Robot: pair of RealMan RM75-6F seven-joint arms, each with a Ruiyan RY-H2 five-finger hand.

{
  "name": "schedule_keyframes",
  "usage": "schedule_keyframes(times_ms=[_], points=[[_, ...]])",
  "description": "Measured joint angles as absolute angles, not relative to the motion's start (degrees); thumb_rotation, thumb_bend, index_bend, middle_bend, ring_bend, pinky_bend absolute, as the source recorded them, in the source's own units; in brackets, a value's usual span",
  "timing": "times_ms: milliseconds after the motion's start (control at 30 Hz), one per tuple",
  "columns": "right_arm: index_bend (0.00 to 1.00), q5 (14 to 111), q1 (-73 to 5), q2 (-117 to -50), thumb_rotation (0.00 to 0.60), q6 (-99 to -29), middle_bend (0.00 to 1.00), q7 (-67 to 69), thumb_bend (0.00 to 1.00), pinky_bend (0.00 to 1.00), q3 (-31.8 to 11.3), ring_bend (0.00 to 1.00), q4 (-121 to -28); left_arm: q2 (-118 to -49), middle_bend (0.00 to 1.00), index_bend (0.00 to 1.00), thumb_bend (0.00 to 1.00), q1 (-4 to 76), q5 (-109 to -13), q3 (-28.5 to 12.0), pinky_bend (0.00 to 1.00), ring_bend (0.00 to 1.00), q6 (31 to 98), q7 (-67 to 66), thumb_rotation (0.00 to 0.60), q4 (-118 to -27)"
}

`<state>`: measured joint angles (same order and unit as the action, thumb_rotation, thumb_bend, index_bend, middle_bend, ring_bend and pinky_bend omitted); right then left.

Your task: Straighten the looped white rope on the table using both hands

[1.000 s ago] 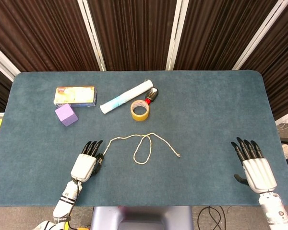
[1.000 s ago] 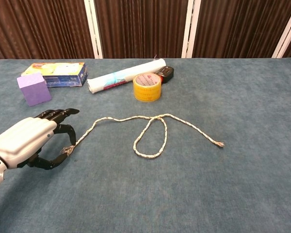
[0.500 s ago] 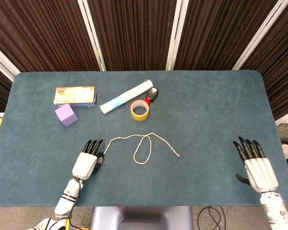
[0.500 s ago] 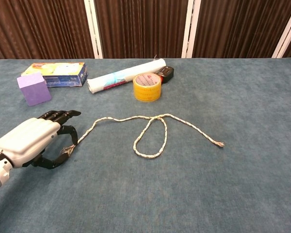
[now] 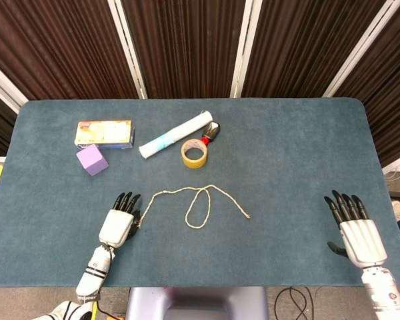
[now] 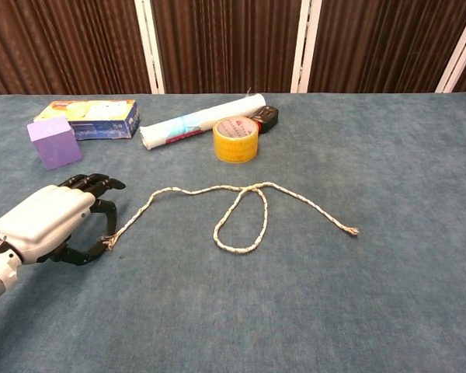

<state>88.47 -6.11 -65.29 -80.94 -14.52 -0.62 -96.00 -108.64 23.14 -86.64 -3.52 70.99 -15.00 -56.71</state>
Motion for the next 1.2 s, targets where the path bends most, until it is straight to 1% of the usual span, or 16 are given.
schedule_keyframes(times_ms=[200, 400, 733, 867, 1033, 1200], points=[[0.00, 88.5, -6.1, -65.3, 0.600, -80.9, 0.00, -14.6, 0.21, 0.00, -0.5, 0.00, -96.0, -108.8, 0.12, 0.53, 0.40, 23.5, -87.3, -3.0, 0.10, 0.01, 71.7, -14.2, 0.600, -57.2], [0.00, 88.4, -6.0, -65.1, 0.600, -81.1, 0.00, -14.6, 0.21, 0.00, -0.4, 0.00, -96.2, -109.5, 0.13, 0.56, 0.40, 24.0, -87.0, -3.3, 0.10, 0.02, 71.5, -13.9, 0.600, -56.0], [0.00, 88.3, -5.8, -65.0, 0.600, -81.2, 0.00, -14.5, 0.21, 0.00, -0.4, 0.00, -96.1, -109.8, 0.13, 0.56, 0.40, 24.5, -86.4, -3.3, 0.10, 0.02, 71.0, -14.0, 0.600, -55.0], [0.00, 88.4, -5.8, -65.0, 0.600, -81.4, 0.00, -14.5, 0.21, 0.00, -0.5, 0.00, -96.2, -109.8, 0.15, 0.60, 0.40, 24.7, -86.3, -3.1, 0.11, 0.02, 70.8, -14.1, 0.600, -55.0], [0.00, 88.4, -5.7, -65.0, 0.600, -81.3, 0.00, -14.7, 0.21, 0.00, -0.4, 0.00, -96.2, -109.8, 0.18, 0.67, 0.44, 25.0, -86.1, -3.2, 0.11, 0.03, 70.3, -14.7, 0.600, -54.8], [0.00, 88.2, -5.8, -65.1, 0.600, -81.1, 0.00, -14.8, 0.21, 0.00, -0.4, 0.00, -96.1, -110.0, 0.20, 0.70, 0.53, 25.2, -86.2, -3.3, 0.12, 0.04, 70.9, -14.0, 0.600, -54.4]])
